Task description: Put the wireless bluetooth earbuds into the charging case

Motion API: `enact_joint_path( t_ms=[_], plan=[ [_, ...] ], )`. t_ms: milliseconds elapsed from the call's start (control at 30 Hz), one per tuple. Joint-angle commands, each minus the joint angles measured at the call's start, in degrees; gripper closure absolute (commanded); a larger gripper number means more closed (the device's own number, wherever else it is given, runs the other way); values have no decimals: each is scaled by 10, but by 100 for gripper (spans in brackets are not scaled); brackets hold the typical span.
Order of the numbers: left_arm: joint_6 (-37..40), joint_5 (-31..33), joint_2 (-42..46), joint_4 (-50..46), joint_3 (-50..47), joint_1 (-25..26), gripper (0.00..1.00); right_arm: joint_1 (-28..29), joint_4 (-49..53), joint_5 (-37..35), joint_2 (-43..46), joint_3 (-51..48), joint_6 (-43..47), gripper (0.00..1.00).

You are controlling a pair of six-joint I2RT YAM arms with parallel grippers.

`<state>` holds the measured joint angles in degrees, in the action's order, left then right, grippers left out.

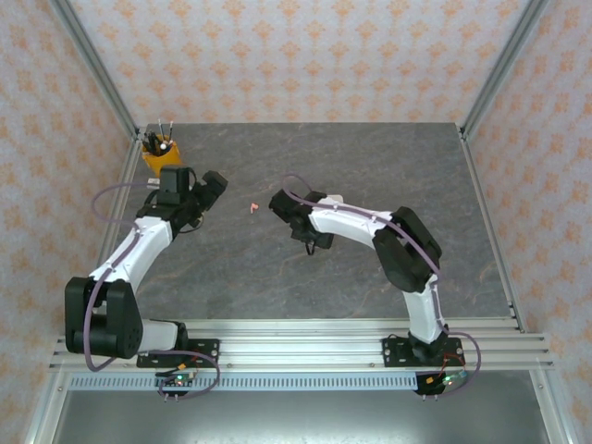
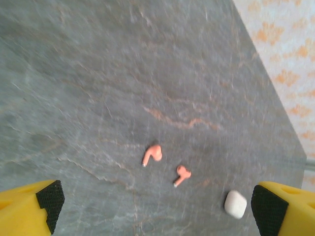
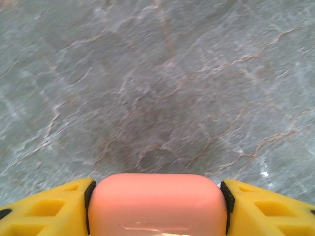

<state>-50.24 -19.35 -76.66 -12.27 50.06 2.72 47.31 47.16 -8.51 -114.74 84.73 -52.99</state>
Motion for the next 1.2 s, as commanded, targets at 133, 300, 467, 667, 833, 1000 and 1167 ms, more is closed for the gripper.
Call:
enact_joint_path(
  t_ms=[133, 300, 467, 667, 833, 1000, 1167],
  plan=[
    [7, -31, -11, 137, -81, 79, 0, -40, -46, 9, 53, -36, -20, 39],
    [-17, -34, -12, 262, -152, 134, 0, -66, -61, 30, 66, -40, -22, 39],
    [-20, -30, -36, 365, -186, 195, 0, -87, -78, 59, 74, -40, -31, 39],
    [-20, -19, -89, 462, -195, 250, 1, -101, -87, 85, 75, -32, -43, 39],
    [-35, -6, -140, 545, -191, 282, 3, -109, -95, 108, 75, -27, -58, 39],
    [-49, 11, -180, 600, -185, 306, 8, -118, -97, 124, 73, -20, -72, 40],
    [-52, 16, -213, 627, -165, 322, 15, -122, -97, 140, 72, -15, -82, 40]
  ],
)
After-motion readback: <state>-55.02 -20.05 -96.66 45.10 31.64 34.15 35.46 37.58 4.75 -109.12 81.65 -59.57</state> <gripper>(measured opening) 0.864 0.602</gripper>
